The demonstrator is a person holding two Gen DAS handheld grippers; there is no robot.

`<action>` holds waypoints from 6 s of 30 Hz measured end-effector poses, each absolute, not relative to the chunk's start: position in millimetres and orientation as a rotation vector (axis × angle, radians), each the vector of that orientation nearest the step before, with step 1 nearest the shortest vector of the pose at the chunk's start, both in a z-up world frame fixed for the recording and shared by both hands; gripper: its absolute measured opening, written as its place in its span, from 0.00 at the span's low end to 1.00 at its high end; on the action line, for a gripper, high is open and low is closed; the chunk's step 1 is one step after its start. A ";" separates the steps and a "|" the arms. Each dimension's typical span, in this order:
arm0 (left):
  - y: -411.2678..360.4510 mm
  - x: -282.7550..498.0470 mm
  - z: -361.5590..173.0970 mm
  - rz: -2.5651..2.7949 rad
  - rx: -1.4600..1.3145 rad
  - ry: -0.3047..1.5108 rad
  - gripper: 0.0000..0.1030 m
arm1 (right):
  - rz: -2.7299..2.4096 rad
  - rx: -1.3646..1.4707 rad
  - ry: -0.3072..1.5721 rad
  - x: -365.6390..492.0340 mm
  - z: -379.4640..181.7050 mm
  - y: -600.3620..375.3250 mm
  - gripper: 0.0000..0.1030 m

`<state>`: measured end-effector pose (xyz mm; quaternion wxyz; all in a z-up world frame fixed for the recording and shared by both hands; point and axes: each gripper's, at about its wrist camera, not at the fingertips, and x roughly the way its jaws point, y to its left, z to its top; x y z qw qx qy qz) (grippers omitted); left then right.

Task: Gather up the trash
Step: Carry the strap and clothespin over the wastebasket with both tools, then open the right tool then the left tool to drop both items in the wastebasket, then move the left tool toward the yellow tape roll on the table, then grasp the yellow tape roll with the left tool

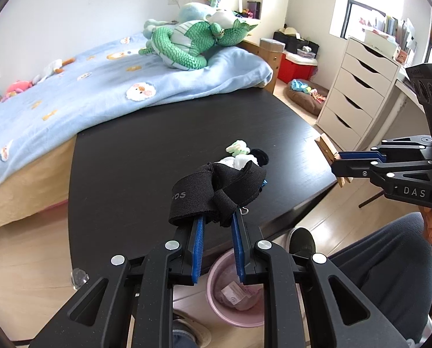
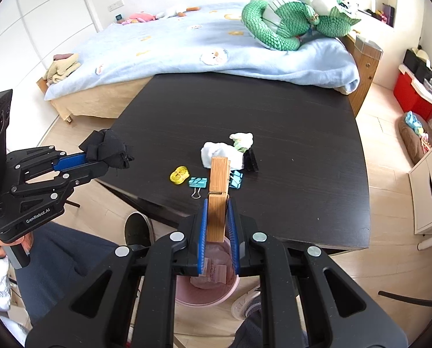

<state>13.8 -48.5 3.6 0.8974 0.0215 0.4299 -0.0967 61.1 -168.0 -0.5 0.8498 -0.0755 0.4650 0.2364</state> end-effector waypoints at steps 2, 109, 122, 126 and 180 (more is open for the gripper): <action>-50.5 7.8 3.7 -0.202 0.051 0.887 0.17 | 0.512 -0.165 0.972 51.5 1.4 -167.0 0.13; -52.2 -18.9 -15.9 -0.254 -0.054 0.903 0.92 | 0.478 -0.133 0.943 12.1 -3.5 -196.2 0.96; -47.1 33.0 -26.5 -0.236 -0.021 0.945 0.92 | 0.465 -0.148 0.962 45.0 -6.2 -192.2 0.96; -47.5 55.8 -37.6 -0.228 0.007 0.981 0.92 | 0.462 -0.148 0.971 49.1 -8.6 -192.6 0.96; -50.7 114.5 -87.1 -0.233 0.049 1.108 0.19 | 0.458 -0.148 1.016 94.6 -33.7 -188.4 0.96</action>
